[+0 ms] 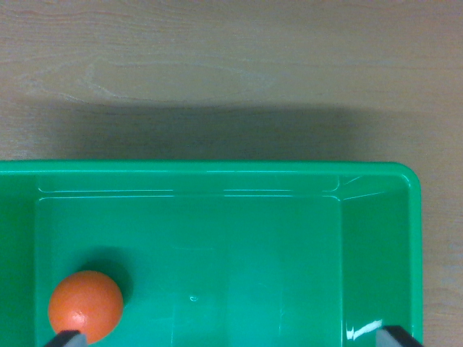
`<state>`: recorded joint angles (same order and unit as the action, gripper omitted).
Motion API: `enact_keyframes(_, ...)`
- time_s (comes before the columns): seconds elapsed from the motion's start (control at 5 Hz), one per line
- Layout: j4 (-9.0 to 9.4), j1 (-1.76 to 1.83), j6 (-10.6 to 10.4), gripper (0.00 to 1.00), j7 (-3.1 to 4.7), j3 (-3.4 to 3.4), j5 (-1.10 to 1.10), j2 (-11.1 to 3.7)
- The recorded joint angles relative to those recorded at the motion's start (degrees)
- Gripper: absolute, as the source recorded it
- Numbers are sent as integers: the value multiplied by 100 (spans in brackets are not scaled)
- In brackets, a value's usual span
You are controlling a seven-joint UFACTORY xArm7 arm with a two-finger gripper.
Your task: Pick fruit
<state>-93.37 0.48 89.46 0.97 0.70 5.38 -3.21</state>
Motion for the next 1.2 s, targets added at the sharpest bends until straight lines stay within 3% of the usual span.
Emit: enact_keyframes(1.2, 61, 10, -69, 0, 32, -7, -6, -18)
